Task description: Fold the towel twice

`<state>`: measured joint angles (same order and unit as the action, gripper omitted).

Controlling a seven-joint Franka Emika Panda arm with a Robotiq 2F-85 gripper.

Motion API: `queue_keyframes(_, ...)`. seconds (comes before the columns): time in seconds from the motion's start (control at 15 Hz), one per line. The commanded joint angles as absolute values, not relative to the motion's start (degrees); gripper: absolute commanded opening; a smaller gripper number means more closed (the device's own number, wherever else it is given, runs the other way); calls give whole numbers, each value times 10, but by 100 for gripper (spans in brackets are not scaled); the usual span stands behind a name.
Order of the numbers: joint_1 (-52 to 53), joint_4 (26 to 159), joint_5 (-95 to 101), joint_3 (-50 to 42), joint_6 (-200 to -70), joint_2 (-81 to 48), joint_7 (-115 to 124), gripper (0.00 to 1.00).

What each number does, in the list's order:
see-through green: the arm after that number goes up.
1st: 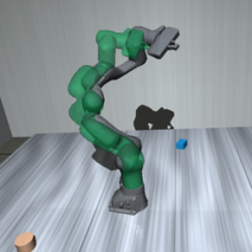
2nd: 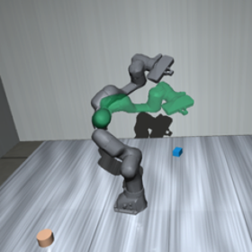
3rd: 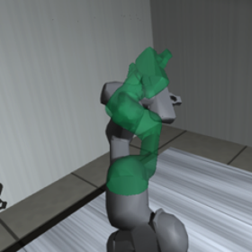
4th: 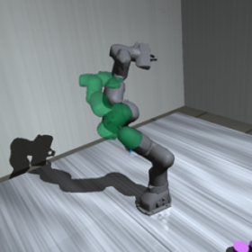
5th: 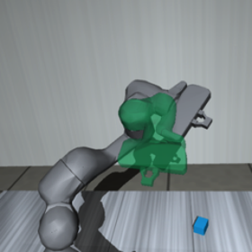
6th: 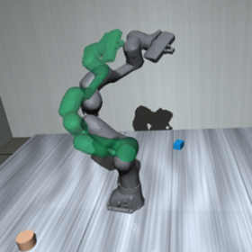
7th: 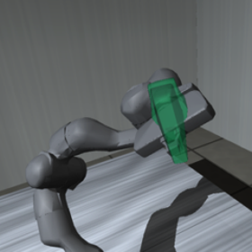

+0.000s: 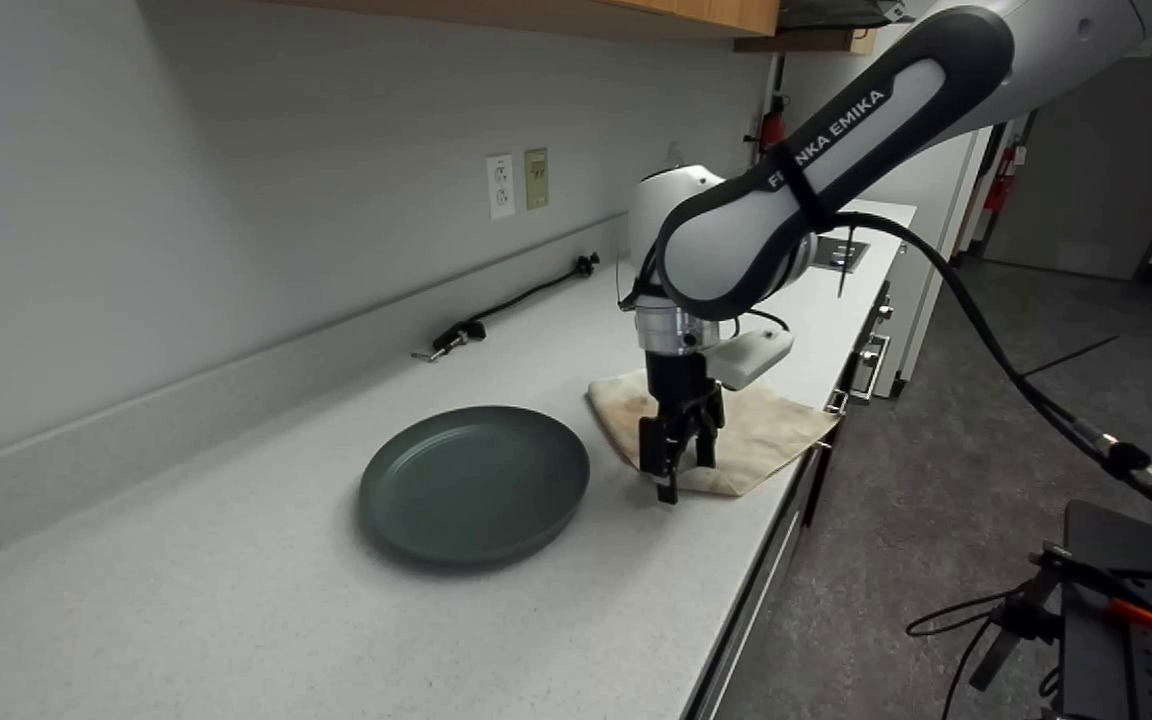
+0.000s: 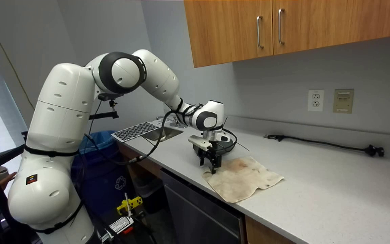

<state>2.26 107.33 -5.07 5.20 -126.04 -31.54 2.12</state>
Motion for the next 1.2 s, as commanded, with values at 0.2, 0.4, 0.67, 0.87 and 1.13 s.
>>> queue_keyframes(0.2,31,1086,-70,59,-1251,-302,25,100)
queue_keyframes(0.4,33,1093,-69,63,-1249,-296,26,100)
queue_keyframes(0.67,41,1096,-60,61,-1256,-296,35,99)
queue_keyframes(0.87,41,1094,-60,60,-1256,-297,38,72)
queue_keyframes(1.13,45,1095,-51,51,-1264,-295,52,41)
